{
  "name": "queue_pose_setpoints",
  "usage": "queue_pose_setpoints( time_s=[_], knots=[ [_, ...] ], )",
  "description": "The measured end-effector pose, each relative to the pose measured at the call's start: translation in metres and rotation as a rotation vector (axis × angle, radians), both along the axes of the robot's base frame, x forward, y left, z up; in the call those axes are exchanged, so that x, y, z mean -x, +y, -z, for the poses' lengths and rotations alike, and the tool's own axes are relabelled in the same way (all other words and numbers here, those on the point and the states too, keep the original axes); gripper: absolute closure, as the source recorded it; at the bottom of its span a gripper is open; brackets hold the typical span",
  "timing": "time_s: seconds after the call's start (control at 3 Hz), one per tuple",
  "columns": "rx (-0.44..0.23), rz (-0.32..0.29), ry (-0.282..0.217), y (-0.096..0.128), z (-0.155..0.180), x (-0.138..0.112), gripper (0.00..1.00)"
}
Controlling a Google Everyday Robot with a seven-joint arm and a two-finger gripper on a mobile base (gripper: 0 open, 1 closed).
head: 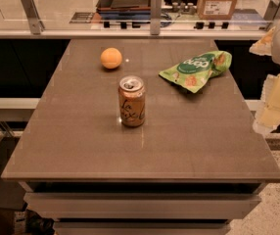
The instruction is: Pick orange can
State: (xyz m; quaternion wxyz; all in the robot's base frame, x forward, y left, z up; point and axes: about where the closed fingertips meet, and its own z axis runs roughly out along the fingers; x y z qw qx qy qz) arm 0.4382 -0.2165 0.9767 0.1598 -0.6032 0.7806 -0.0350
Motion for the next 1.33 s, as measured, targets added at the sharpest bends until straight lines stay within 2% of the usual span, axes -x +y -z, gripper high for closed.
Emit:
queue_pose_setpoints(
  time_s=[0.33, 0.67, 1.0, 1.33],
  knots=[
    [0.0, 0.0, 0.0, 0.0, 0.0, 0.0, 0.0],
    [-0.056, 0.048, 0.005, -0.009, 0.004, 0.003, 0.0],
    [-0.177, 0.15, 0.068, -0.017, 0.003, -0.003, 0.0],
    [-0.369, 0.25, 0.036, -0.023, -0.031, -0.013, 0.0]
  ],
)
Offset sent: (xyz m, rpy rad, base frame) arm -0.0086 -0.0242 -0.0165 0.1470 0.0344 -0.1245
